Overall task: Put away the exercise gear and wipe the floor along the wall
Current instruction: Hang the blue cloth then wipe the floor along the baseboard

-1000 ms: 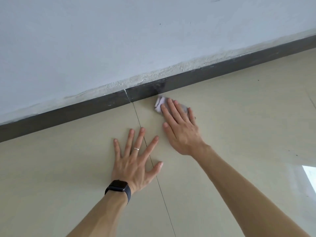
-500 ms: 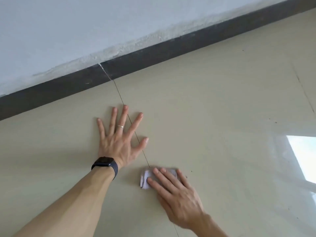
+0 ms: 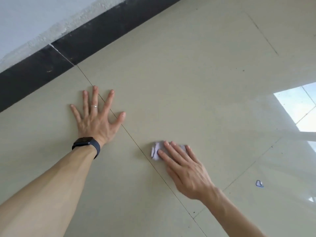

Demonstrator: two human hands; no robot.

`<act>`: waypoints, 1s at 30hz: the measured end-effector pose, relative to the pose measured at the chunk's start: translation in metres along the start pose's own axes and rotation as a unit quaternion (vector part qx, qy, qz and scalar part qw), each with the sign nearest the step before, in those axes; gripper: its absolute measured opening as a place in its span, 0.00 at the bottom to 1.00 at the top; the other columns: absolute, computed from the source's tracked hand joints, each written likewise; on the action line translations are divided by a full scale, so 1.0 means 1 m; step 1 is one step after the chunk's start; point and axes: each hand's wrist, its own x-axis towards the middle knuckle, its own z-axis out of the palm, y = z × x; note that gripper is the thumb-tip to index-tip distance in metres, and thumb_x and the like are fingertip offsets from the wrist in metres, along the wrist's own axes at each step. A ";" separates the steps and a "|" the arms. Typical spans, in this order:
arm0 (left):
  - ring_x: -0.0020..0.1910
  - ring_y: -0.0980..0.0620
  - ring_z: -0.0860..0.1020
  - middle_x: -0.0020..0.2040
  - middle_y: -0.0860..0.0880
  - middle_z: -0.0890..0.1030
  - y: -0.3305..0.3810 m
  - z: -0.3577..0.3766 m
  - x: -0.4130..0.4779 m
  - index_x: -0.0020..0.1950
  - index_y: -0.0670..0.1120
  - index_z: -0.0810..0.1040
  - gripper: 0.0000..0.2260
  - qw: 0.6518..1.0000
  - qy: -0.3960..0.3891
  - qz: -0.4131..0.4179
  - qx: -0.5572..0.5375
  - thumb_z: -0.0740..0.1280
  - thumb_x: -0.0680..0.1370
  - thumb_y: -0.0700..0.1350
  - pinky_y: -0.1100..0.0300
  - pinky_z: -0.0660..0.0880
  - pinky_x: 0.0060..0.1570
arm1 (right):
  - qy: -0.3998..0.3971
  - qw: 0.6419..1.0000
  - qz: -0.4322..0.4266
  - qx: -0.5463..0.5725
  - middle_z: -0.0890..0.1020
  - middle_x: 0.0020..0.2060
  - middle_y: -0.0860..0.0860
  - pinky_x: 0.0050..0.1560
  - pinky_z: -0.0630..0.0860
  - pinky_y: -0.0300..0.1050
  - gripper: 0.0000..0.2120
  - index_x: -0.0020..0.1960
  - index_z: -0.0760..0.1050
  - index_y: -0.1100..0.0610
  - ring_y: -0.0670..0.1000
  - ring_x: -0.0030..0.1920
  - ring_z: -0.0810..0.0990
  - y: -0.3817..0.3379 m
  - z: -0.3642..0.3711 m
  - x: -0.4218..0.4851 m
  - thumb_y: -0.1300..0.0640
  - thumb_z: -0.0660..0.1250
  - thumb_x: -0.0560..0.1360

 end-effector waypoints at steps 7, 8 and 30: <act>0.80 0.44 0.38 0.81 0.48 0.36 0.005 -0.020 0.000 0.79 0.63 0.37 0.33 0.994 -0.086 -0.013 0.070 0.43 0.78 0.70 0.33 0.41 0.74 | 0.101 0.980 0.171 0.032 0.43 0.81 0.46 0.79 0.46 0.60 0.26 0.82 0.48 0.45 0.48 0.80 0.39 -0.006 0.020 -0.007 0.45 0.45 0.84; 0.80 0.43 0.40 0.82 0.47 0.40 0.010 -0.019 -0.009 0.81 0.59 0.40 0.32 0.995 -0.070 -0.010 0.067 0.44 0.79 0.68 0.34 0.43 0.75 | 0.088 0.988 0.123 0.020 0.45 0.81 0.46 0.78 0.48 0.60 0.26 0.82 0.48 0.45 0.49 0.81 0.42 -0.031 0.038 -0.033 0.46 0.47 0.85; 0.79 0.50 0.35 0.79 0.54 0.32 0.027 0.009 -0.179 0.79 0.62 0.37 0.32 0.982 -0.179 0.058 0.013 0.51 0.81 0.64 0.41 0.44 0.76 | 0.049 0.997 0.054 0.025 0.49 0.81 0.48 0.78 0.51 0.56 0.27 0.82 0.51 0.48 0.51 0.81 0.45 -0.066 0.081 -0.129 0.47 0.50 0.84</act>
